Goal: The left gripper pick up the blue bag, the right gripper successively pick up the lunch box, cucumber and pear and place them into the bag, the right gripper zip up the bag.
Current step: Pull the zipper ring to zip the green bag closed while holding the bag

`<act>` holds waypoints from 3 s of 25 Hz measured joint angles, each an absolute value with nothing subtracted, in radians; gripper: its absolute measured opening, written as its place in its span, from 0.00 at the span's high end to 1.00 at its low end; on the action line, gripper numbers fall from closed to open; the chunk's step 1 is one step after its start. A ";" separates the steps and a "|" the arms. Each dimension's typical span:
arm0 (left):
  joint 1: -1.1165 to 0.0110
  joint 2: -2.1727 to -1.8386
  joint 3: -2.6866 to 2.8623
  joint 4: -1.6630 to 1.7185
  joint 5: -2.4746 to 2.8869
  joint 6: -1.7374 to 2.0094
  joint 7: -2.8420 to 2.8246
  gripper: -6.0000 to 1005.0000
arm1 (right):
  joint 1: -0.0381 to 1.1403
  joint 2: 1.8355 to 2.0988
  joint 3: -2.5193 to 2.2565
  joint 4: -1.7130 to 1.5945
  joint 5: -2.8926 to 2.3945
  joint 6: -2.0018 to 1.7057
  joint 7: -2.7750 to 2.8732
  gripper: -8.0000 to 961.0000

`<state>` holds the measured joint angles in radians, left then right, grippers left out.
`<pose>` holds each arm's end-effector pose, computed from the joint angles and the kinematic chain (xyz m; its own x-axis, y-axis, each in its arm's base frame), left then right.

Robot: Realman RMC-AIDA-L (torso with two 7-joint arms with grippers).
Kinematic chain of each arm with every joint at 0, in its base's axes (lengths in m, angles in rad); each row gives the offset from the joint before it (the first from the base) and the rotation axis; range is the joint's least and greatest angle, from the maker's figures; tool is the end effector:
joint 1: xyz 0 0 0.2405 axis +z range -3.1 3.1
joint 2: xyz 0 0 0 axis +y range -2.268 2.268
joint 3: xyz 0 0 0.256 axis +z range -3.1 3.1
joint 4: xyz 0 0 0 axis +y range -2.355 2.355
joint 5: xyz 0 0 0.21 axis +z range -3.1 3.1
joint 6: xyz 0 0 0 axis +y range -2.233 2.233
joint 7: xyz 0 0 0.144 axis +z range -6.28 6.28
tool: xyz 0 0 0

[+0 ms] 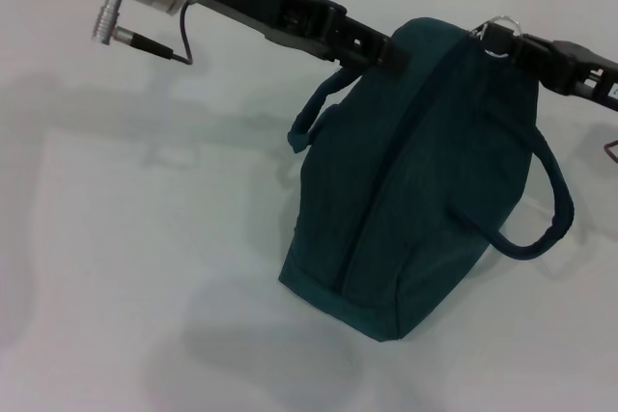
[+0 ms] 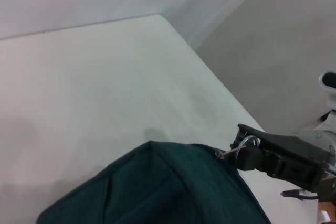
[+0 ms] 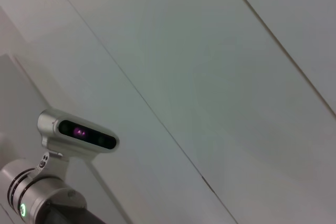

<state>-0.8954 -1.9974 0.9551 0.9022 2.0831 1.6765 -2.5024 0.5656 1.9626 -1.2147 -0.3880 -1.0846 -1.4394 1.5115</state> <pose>-0.1098 0.3952 0.0265 0.6246 0.7636 0.1637 0.7534 -0.6444 0.1310 0.2258 0.3601 0.0099 0.3905 -0.4483 -0.8040 -0.6446 -0.7567 0.1089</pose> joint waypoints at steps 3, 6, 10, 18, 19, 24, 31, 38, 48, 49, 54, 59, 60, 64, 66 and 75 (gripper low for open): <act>-0.901 -2.001 0.969 0.893 2.086 1.673 -2.515 0.32 | 0.570 1.964 -1.216 -0.388 -1.084 -1.441 1.508 0.99; -0.905 -2.018 0.980 0.887 2.119 1.653 -2.515 0.33 | 0.567 1.965 -1.215 -0.391 -1.084 -1.446 1.506 0.99; -0.906 -2.031 0.981 0.892 2.150 1.643 -2.508 0.33 | 0.563 1.960 -1.209 -0.396 -1.080 -1.449 1.506 0.99; -0.903 -2.030 0.982 0.894 2.151 1.649 -2.432 0.56 | 0.561 1.945 -1.180 -0.390 -1.079 -1.444 1.506 0.99; -0.901 -2.029 0.982 0.894 2.150 1.650 -2.430 0.58 | 0.560 1.943 -1.180 -0.390 -1.078 -1.440 1.506 0.99; -0.899 -2.027 0.978 0.894 2.145 1.652 -2.412 0.68 | 0.551 1.939 -1.180 -0.390 -1.079 -1.425 1.506 0.99; -0.897 -2.023 0.977 0.889 2.127 1.673 -2.403 0.88 | 0.551 1.938 -1.187 -0.390 -1.080 -1.420 1.510 0.99; -0.893 -2.023 0.975 0.888 2.123 1.677 -2.402 0.94 | 0.555 1.937 -1.184 -0.392 -1.091 -1.433 1.517 0.99; -0.881 -2.019 0.974 0.887 2.099 1.742 -2.380 0.94 | 0.543 1.929 -1.153 -0.388 -1.096 -1.428 1.519 0.99; -0.881 -2.018 0.974 0.887 2.098 1.747 -2.380 0.94 | 0.542 1.928 -1.153 -0.388 -1.096 -1.427 1.518 0.99; -0.879 -2.017 0.974 0.887 2.097 1.774 -2.378 0.94 | 0.535 1.926 -1.152 -0.388 -1.096 -1.407 1.514 0.99; -0.876 -2.016 0.974 0.887 2.097 1.802 -2.378 0.94 | 0.524 1.926 -1.152 -0.387 -1.096 -1.383 1.504 0.99; -0.874 -2.015 0.974 0.887 2.097 1.809 -2.378 0.94 | 0.523 1.926 -1.152 -0.387 -1.096 -1.379 1.502 0.99; -0.869 -2.011 0.972 0.886 2.090 1.820 -2.378 0.93 | 0.522 1.927 -1.155 -0.387 -1.113 -1.353 1.499 0.99; -0.867 -2.006 0.973 0.881 2.074 1.826 -2.377 0.93 | 0.522 1.932 -1.155 -0.387 -1.133 -1.341 1.499 0.99; -0.858 -1.991 0.971 0.863 2.035 1.830 -2.374 0.93 | 0.524 1.945 -1.158 -0.387 -1.173 -1.316 1.500 0.99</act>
<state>-0.8581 -1.9912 0.9710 0.8633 2.0355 1.8299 -2.3738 0.5244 1.9448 -1.1583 -0.3866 -1.1731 -1.3158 1.5001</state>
